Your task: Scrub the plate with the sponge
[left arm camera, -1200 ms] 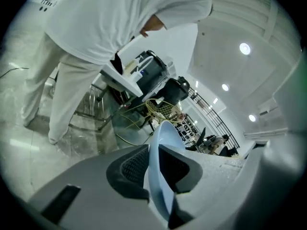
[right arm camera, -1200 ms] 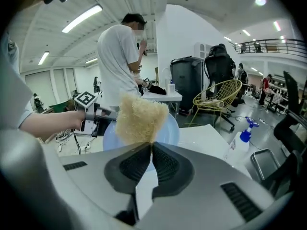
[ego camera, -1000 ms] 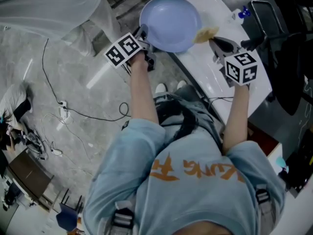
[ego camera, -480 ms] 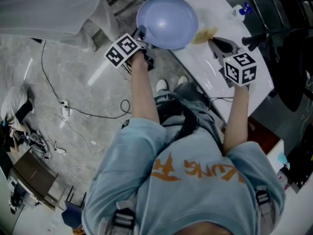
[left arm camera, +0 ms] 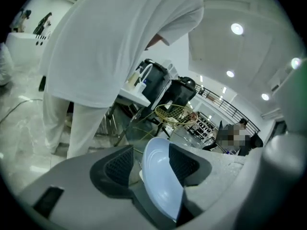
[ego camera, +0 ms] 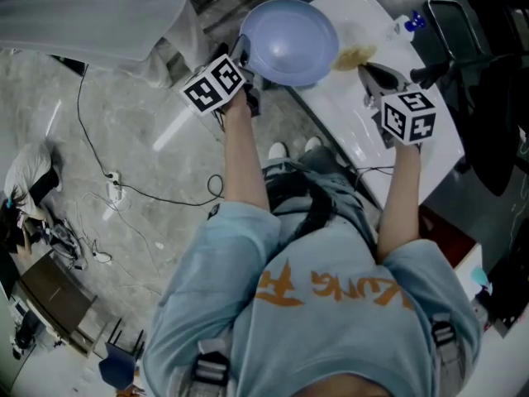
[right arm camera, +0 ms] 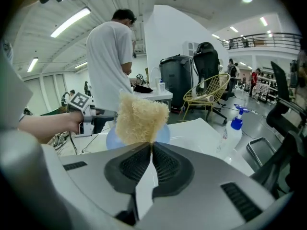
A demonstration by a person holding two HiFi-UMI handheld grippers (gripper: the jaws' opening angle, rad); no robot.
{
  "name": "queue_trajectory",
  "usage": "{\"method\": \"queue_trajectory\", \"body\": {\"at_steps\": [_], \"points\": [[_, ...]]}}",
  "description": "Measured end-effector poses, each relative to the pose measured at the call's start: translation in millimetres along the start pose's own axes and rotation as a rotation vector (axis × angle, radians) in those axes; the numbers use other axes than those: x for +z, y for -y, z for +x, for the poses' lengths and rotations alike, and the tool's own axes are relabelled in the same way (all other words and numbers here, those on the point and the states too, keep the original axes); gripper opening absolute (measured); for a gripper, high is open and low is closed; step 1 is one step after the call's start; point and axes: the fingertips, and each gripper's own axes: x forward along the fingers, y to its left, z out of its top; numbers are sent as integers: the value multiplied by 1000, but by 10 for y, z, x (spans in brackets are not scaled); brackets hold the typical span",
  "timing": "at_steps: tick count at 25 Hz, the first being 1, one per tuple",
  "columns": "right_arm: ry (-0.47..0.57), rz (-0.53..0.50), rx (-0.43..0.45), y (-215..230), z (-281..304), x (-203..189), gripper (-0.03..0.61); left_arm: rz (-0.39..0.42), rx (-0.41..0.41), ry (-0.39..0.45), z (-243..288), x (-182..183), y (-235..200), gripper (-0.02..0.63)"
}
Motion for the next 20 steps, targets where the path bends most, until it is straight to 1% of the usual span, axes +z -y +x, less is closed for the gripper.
{"method": "queue_trajectory", "body": {"at_steps": [3,4,6,7,11,13,15,17,20], "points": [[23,49,-46,66,-34,38,15,105,-49,61,-103,243,281,205],[31,63,-62,86,-57,49,15,138,-64,83,-137,311,389,177],[56,83,-97,137,-126,92,15,207,-86,116,-185,404,624,68],[73,89,-114,168,-167,125,15,241,-103,123,-192,430,759,30],[152,91,-158,245,-349,319,15,367,-237,116,-186,430,1399,10],[186,81,-171,246,-438,417,15,444,-301,117,-220,394,1713,3],[228,86,-208,300,-535,512,15,543,-335,119,-242,357,1988,2],[285,97,-261,404,-650,632,15,638,-370,146,-267,356,2266,2],[359,100,-312,490,-823,773,15,713,-455,175,-361,309,2654,2]]}}
